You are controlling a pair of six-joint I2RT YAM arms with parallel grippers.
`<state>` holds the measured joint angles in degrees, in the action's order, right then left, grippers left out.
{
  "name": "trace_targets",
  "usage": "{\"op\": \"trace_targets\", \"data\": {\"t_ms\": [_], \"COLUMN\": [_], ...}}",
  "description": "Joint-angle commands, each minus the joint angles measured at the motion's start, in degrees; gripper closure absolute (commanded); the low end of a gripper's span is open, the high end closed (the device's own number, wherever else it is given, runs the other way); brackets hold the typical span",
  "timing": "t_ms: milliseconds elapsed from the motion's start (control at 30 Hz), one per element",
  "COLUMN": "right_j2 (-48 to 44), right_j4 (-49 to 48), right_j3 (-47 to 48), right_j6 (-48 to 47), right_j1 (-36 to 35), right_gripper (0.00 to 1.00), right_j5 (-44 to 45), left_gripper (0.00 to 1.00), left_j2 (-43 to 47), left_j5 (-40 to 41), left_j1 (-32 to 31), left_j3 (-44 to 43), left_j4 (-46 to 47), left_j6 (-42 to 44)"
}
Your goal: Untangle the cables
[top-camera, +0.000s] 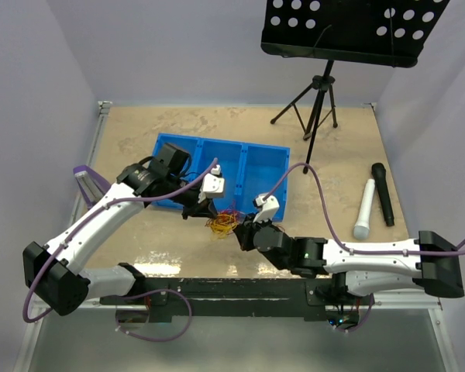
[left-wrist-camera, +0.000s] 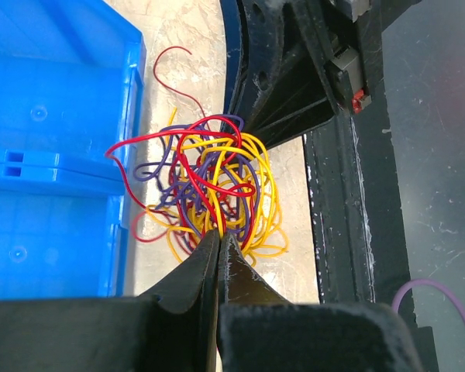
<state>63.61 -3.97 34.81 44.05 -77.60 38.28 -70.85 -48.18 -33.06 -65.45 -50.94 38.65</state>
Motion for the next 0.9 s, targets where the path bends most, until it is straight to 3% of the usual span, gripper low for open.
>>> {"op": "trace_targets", "data": {"t_ms": [0,133,267,567,700,867], "right_j2": [-2.00,-5.86,-7.54,-7.88,-14.91,-24.58], "right_j4": [-0.61,8.24,25.72,55.53,65.03,65.75], "right_j3": [1.23,1.31,4.65,12.91,19.84,30.74], "right_j6": [1.55,9.53,26.05,50.32,57.27,50.53], "right_j1": [-0.18,-1.06,-2.55,-2.90,-2.90,-2.64], "right_gripper": [1.00,1.00,1.00,1.00,1.00,1.00], "right_j5": [2.67,5.48,9.96,14.97,20.59,29.90], "left_gripper": [1.00,1.00,1.00,1.00,1.00,1.00], "left_j2": [0.18,0.80,3.17,8.26,12.39,17.40], "left_j5": [-2.53,1.23,6.95,17.84,25.32,31.56], "left_j1": [0.28,0.27,1.85,8.35,9.50,9.68], "left_j3": [-2.93,-3.54,-5.74,-9.00,-5.75,1.72], "left_j4": [-0.92,-3.02,-5.74,-9.09,-8.21,-7.77], "left_j6": [1.16,1.95,4.14,7.84,9.51,10.91]}}
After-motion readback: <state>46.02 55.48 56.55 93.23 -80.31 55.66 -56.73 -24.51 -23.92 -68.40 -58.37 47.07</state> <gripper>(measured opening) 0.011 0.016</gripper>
